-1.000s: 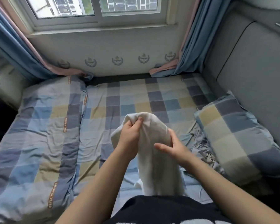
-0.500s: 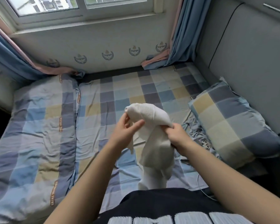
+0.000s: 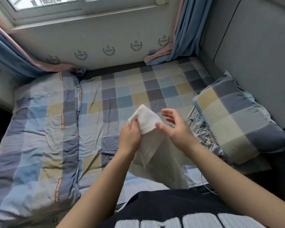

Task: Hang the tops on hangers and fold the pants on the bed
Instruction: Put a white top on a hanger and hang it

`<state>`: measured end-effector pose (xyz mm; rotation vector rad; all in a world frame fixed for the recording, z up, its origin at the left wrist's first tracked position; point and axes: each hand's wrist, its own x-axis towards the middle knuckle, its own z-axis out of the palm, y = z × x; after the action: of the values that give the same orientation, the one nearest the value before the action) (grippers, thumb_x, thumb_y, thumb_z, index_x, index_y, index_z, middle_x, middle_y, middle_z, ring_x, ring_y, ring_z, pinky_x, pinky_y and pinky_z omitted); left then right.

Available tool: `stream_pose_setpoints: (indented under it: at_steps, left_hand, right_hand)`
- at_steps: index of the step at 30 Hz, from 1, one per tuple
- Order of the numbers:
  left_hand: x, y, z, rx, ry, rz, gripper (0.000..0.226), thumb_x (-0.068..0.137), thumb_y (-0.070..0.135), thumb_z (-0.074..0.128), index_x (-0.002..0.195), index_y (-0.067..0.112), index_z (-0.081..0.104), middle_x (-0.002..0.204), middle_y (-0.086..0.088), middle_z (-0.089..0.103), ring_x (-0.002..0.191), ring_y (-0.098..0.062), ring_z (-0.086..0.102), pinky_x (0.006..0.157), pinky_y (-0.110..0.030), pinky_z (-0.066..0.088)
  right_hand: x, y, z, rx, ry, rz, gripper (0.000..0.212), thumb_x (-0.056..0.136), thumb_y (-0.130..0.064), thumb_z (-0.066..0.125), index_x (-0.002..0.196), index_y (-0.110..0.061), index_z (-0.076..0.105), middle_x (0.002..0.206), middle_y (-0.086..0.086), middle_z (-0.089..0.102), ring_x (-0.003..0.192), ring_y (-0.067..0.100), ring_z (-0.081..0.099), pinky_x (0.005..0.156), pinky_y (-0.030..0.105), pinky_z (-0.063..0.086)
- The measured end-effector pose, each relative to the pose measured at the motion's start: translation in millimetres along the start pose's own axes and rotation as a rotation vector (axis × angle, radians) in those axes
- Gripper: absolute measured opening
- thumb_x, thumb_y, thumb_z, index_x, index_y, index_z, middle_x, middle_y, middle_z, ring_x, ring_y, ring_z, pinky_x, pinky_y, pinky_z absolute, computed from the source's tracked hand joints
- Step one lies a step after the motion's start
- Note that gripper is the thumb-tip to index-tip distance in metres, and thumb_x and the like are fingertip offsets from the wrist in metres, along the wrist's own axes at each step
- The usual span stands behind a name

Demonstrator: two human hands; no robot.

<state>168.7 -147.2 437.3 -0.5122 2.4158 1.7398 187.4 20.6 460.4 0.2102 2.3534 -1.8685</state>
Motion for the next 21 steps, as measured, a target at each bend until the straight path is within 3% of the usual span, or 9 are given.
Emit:
stream_pose_setpoints:
  at_steps: [3, 5, 6, 8, 11, 13, 16, 18, 21]
  left_hand:
    - [0, 6, 5, -0.192, -0.015, -0.148, 0.036, 0.107, 0.042, 0.04, 0.103, 0.018, 0.066, 0.108, -0.004, 0.069, 0.102, -0.021, 0.065, 0.09, -0.039, 0.055]
    - [-2, 11, 12, -0.315, -0.067, -0.228, 0.034, 0.107, 0.042, 0.039, 0.095, 0.019, 0.061, 0.1, -0.006, 0.069, 0.092, -0.021, 0.068, 0.074, -0.035, 0.059]
    - [-4, 15, 16, -0.372, -0.092, -0.263, 0.032, 0.107, 0.042, 0.04, 0.098, 0.019, 0.06, 0.096, -0.008, 0.068, 0.084, -0.021, 0.067, 0.062, -0.031, 0.057]
    - [-7, 19, 19, -0.415, -0.122, -0.302, 0.034, 0.107, 0.041, 0.042, 0.113, 0.012, 0.059, 0.088, -0.009, 0.064, 0.071, -0.019, 0.063, 0.047, -0.023, 0.048]
    - [-5, 19, 14, -0.433, -0.116, -0.299, 0.041, 0.107, 0.041, 0.042, 0.128, 0.009, 0.055, 0.102, -0.013, 0.063, 0.082, -0.023, 0.064, 0.053, -0.028, 0.053]
    - [0, 21, 5, -0.47, -0.07, -0.293, 0.039, 0.106, 0.041, 0.044, 0.126, 0.01, 0.055, 0.108, -0.014, 0.068, 0.092, -0.025, 0.069, 0.068, -0.038, 0.06]
    - [8, 25, -13, -0.521, -0.018, -0.252, 0.034, 0.105, 0.041, 0.048, 0.1, 0.01, 0.059, 0.075, -0.008, 0.067, 0.066, -0.019, 0.069, 0.061, -0.033, 0.058]
    - [12, 25, -24, -0.496, -0.032, -0.211, 0.036, 0.103, 0.042, 0.052, 0.088, 0.009, 0.056, 0.068, -0.007, 0.058, 0.064, -0.021, 0.06, 0.06, -0.034, 0.054]
    - [18, 21, -35, -0.418, 0.019, -0.154, 0.034, 0.098, 0.038, 0.063, 0.097, 0.004, 0.059, 0.08, -0.01, 0.063, 0.071, -0.02, 0.065, 0.059, -0.032, 0.055]
  right_hand:
    - [-29, 26, 13, -0.218, -0.099, 0.01, 0.078, 0.078, -0.044, 0.082, 0.141, -0.026, 0.04, 0.138, -0.005, 0.046, 0.127, 0.012, 0.044, 0.108, 0.032, 0.039]
    - [-39, 40, 23, -0.26, -0.136, 0.061, 0.089, 0.074, -0.047, 0.083, 0.146, -0.029, 0.033, 0.141, -0.004, 0.041, 0.127, 0.014, 0.043, 0.108, 0.037, 0.04]
    - [-39, 45, 25, -0.261, -0.105, 0.079, 0.085, 0.076, -0.043, 0.082, 0.145, -0.03, 0.035, 0.139, -0.004, 0.044, 0.124, 0.015, 0.047, 0.105, 0.037, 0.043]
    - [-33, 51, 22, -0.27, -0.009, 0.082, 0.055, 0.083, -0.033, 0.075, 0.13, -0.028, 0.048, 0.122, -0.002, 0.06, 0.108, 0.019, 0.058, 0.091, 0.036, 0.049]
    - [-21, 56, 14, -0.336, 0.096, 0.068, 0.008, 0.088, -0.018, 0.064, 0.093, -0.017, 0.058, 0.081, 0.002, 0.067, 0.08, 0.027, 0.061, 0.069, 0.038, 0.046]
    - [-17, 59, 10, -0.296, 0.116, 0.076, 0.008, 0.09, -0.011, 0.061, 0.083, -0.011, 0.058, 0.073, 0.005, 0.065, 0.074, 0.03, 0.059, 0.068, 0.04, 0.048]
    - [-11, 58, -1, -0.236, 0.16, 0.064, 0.015, 0.094, -0.007, 0.056, 0.081, -0.016, 0.055, 0.067, -0.002, 0.058, 0.064, 0.021, 0.052, 0.063, 0.035, 0.041]
    - [-2, 51, -12, -0.215, 0.209, 0.043, 0.015, 0.096, -0.007, 0.052, 0.086, -0.019, 0.052, 0.067, -0.005, 0.053, 0.061, 0.014, 0.047, 0.058, 0.033, 0.036]
    - [11, 37, -21, -0.178, 0.206, 0.03, 0.009, 0.098, -0.009, 0.052, 0.092, -0.015, 0.051, 0.074, 0.0, 0.058, 0.067, 0.016, 0.05, 0.059, 0.03, 0.037]
